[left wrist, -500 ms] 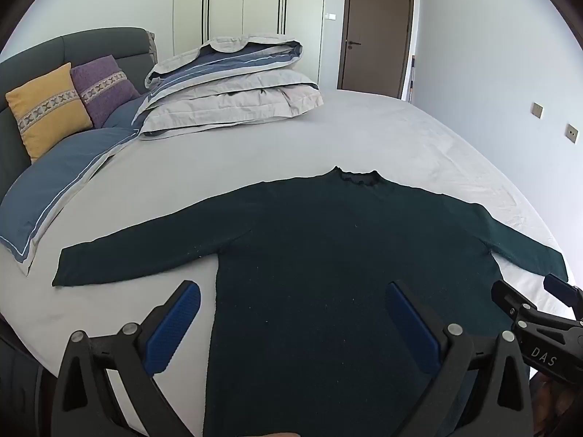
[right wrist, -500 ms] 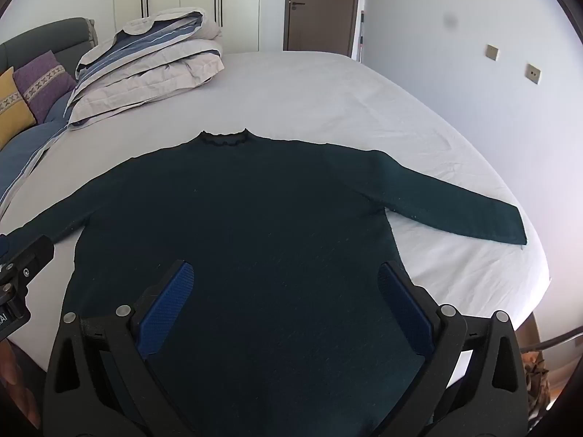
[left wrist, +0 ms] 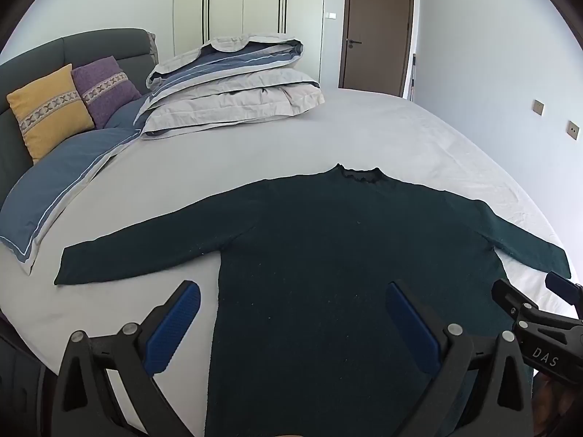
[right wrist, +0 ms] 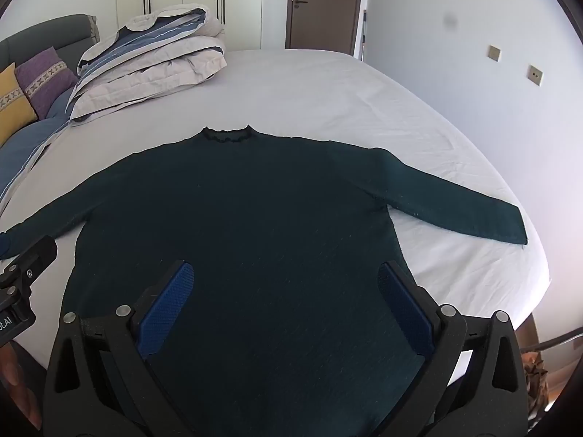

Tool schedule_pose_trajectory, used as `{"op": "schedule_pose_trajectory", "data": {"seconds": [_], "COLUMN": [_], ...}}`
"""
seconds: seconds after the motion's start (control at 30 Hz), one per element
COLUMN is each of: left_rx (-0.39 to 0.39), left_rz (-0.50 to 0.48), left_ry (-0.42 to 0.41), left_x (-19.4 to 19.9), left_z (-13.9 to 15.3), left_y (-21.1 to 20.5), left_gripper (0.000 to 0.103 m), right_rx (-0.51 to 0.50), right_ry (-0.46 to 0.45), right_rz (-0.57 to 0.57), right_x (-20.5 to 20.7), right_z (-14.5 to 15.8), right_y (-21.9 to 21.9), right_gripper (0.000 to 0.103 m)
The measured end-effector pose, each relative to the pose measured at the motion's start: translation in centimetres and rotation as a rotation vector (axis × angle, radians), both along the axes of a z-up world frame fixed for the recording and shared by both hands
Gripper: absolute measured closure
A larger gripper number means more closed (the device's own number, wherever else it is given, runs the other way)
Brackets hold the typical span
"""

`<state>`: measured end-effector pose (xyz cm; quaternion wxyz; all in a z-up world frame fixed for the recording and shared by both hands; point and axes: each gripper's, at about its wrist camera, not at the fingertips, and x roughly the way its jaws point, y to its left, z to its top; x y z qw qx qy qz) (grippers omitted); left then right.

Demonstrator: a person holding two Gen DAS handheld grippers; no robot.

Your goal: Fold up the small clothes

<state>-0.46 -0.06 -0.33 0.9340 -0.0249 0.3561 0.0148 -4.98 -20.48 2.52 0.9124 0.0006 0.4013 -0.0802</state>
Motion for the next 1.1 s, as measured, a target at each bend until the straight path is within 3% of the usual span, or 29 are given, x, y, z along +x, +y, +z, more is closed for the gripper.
{"op": "schedule_pose_trajectory", "data": {"seconds": [1.1], "left_rx": [-0.005], "left_rz": [0.005], "left_ry": [0.007], "left_x": [-0.23], "left_z": [-0.8], "left_y": [0.6], "left_gripper": [0.0], "right_rx": [-0.003], "right_ry": [0.014], "right_rz": [0.008], "right_x": [-0.09], "right_z": [-0.6], "right_y": [0.4], "right_gripper": [0.0]}}
